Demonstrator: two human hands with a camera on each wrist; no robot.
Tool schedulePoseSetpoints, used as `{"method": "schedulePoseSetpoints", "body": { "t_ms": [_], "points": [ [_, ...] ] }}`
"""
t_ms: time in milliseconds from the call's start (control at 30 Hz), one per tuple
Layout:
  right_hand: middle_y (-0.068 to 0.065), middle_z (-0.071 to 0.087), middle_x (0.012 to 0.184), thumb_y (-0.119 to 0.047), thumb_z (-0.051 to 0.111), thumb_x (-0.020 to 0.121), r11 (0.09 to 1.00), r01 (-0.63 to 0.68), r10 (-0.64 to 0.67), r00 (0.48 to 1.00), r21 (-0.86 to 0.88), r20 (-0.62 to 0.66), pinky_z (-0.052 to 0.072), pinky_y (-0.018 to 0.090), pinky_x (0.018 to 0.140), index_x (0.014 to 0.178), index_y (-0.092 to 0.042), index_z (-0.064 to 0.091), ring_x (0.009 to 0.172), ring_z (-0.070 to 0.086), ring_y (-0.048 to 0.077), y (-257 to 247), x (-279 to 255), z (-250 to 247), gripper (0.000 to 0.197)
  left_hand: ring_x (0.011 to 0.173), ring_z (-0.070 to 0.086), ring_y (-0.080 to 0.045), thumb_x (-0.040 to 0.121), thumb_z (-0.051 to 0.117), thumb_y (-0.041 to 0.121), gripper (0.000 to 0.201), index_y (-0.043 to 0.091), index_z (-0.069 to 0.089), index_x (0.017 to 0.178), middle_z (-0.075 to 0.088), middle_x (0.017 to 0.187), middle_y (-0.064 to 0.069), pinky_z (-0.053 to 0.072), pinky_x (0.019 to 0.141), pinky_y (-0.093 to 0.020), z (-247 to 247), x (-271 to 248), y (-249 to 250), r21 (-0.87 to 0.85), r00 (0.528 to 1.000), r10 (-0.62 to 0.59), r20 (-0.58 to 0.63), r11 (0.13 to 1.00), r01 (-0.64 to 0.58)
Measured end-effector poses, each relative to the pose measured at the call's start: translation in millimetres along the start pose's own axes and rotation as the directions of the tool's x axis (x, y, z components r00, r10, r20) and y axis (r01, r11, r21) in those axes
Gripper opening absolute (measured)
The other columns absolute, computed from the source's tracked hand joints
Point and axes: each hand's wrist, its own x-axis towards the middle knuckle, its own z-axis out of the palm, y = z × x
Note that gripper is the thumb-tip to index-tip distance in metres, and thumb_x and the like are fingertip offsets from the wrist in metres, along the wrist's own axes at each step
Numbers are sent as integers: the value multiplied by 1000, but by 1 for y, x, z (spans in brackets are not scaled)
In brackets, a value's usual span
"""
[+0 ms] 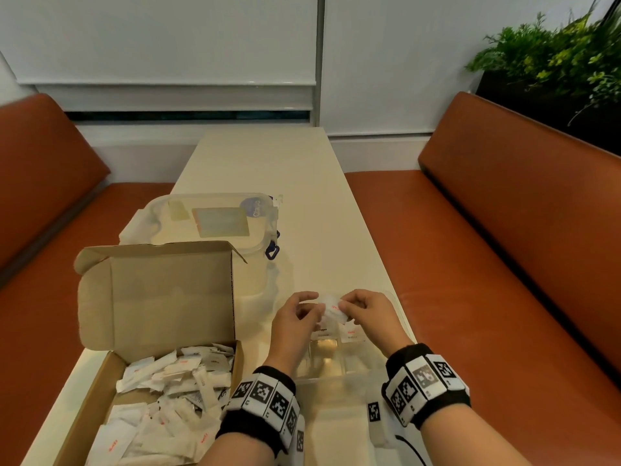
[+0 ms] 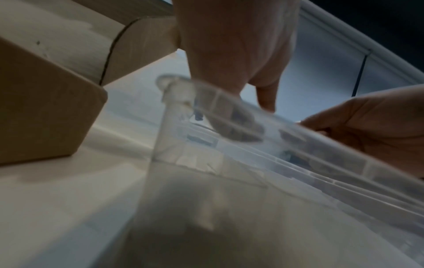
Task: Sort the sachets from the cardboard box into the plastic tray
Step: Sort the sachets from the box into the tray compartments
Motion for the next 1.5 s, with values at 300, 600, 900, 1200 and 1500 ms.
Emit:
{"method": "schedulePoseSetpoints", "body": {
  "t_ms": [300, 600, 900, 1200, 1500],
  "points": [
    [-5, 68, 95, -19, 70, 82, 999, -36, 36, 999, 21, -33, 38, 15, 63, 96, -18, 71, 79, 56, 10, -7, -9, 5, 14, 82, 68, -21, 89, 63, 6, 13, 12, 66, 100, 70, 87, -9, 58, 73, -28, 7, -8, 7, 94, 994, -10, 107, 996, 0],
    [-12, 61, 78, -18, 68, 83, 866, 154, -62, 977, -476, 204, 34, 4, 54, 93, -20, 73, 66, 49, -7, -15, -1, -7, 11, 66, 57, -6, 87, 63, 7, 18, 21, 60, 98, 63, 81, -1, 44, 57, -7, 3, -8, 8, 322, 996, 44, 81, 944, -68],
    [-3, 71, 88, -21, 66, 86, 759, 15, 1, 1000, -651, 24, 49, 21, 75, 88, -19, 75, 80, 60, 9, 12, -1, -6, 9, 115, 41, -15, 92, 53, 5, 33, 19, 58, 121, 49, 125, 3, 33, 96, -22, -12, -10, 3, 741, 948, 284, -142, 666, -89],
    [-8, 50, 85, -22, 67, 84, 679, 47, -30, 999, -733, 36, 40, 22, 71, 88, -22, 68, 93, 51, 14, 18, -1, 1, 4, 123, 38, -22, 93, 33, -7, 52, 11, 40, 141, 44, 139, -5, 30, 100, -25, -23, -9, -2, 783, 964, 161, -213, 617, 70],
    [-3, 56, 77, -15, 63, 83, 669, 34, -65, 998, -742, -13, 48, 27, 64, 80, -19, 48, 72, 52, 15, 10, -4, 5, 16, 129, 34, -18, 97, 36, 1, 45, 13, 39, 141, 41, 142, -2, 28, 106, -23, -27, -17, 12, 717, 979, 107, -172, 695, 50]
  ]
}}
